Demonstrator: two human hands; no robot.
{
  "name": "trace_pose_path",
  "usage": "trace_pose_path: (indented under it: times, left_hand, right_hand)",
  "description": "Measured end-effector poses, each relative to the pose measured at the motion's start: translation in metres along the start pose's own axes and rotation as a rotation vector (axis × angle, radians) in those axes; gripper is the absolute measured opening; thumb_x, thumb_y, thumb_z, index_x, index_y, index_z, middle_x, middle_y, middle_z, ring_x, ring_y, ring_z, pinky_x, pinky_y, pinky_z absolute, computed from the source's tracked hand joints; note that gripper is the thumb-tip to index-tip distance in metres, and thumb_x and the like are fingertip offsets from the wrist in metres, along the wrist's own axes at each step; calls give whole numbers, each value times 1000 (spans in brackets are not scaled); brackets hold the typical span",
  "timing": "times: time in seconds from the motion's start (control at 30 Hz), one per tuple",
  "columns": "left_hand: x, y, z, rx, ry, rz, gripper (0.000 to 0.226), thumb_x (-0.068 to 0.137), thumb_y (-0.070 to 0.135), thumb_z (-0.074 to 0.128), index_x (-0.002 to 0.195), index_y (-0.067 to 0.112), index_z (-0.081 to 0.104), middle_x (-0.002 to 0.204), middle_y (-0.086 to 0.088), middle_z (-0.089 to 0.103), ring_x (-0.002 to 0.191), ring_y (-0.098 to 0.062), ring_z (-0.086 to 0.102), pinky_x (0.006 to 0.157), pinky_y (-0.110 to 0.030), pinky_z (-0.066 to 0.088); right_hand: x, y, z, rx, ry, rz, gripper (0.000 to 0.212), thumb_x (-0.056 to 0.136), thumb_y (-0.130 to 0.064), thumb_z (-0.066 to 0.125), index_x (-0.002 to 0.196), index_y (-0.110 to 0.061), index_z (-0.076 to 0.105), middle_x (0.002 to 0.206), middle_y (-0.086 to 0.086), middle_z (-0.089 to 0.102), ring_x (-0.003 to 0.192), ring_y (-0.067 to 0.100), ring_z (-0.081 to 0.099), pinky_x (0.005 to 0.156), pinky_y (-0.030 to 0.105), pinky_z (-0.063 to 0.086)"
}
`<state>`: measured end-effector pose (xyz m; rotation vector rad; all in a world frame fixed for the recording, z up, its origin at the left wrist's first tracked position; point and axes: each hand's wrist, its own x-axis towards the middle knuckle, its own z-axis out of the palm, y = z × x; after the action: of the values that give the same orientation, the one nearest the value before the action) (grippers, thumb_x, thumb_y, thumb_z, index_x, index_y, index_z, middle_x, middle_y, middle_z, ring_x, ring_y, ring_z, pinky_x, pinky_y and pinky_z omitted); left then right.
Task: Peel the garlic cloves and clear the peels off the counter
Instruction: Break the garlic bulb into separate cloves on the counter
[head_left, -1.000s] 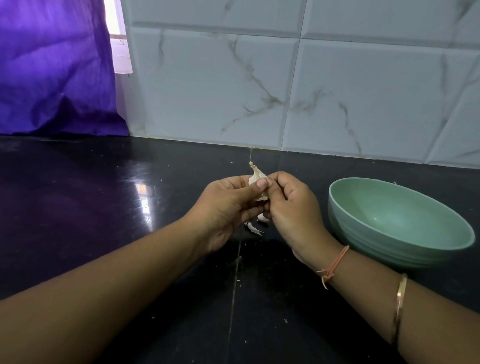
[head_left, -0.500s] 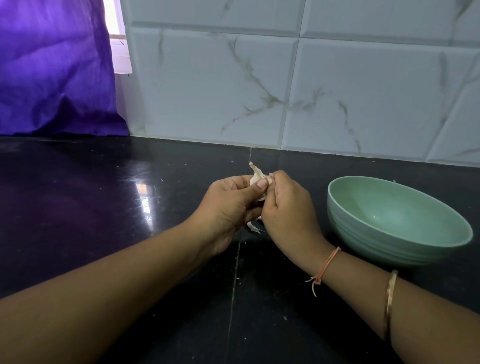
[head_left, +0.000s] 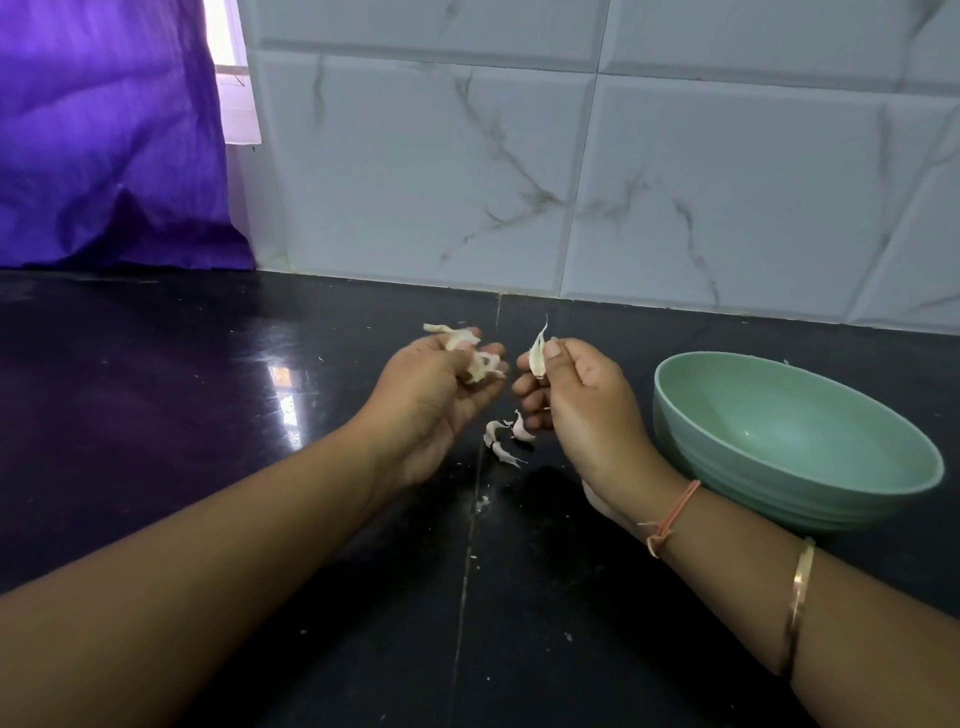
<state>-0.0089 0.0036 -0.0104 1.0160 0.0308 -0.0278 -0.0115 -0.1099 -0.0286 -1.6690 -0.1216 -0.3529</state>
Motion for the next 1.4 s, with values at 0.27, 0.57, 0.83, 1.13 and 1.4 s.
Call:
trace_pose_path:
  times: [0.27,0.57,0.83,1.13,1.4]
  left_hand:
    - [-6,0,-4,488,-96,66,4,88,18,60,84,19,60,75,-7,50,67,-19,40,61,-27,33]
    - [-1,-4,-9,499,-61,174,5,82,21,66,78,21,67,52,13,50,53,-4,36,53,-21,31]
    - [2,-5,-12,483,-18,173,3,83,19,66,83,21,69,43,17,44,48,-4,32,48,-18,30]
    - [9,-5,-19,771,47,250,10,81,11,69,76,19,68,44,16,55,42,4,46,45,-10,33]
    - [10,-6,-18,826,56,155,18,85,7,58,100,15,67,71,5,56,62,-5,46,54,-17,36]
  right_hand:
    - [-4,-3,-3,161,-78,23,18,97,-11,45,87,-8,61,61,1,56,50,4,49,49,17,45]
    - [-8,-9,-6,244,-157,30,15,91,-19,57,91,-4,58,68,4,61,56,7,55,51,21,48]
    - [-5,-8,-7,215,-159,69,20,95,-9,49,79,-5,59,62,6,56,48,8,52,47,18,45]
    - [0,2,-9,-186,0,-61,12,85,-10,64,75,-14,62,62,-1,60,54,12,56,61,34,53]
    - [2,10,-14,-580,-74,-34,13,82,-9,60,91,-12,70,75,0,67,70,14,61,62,24,47]
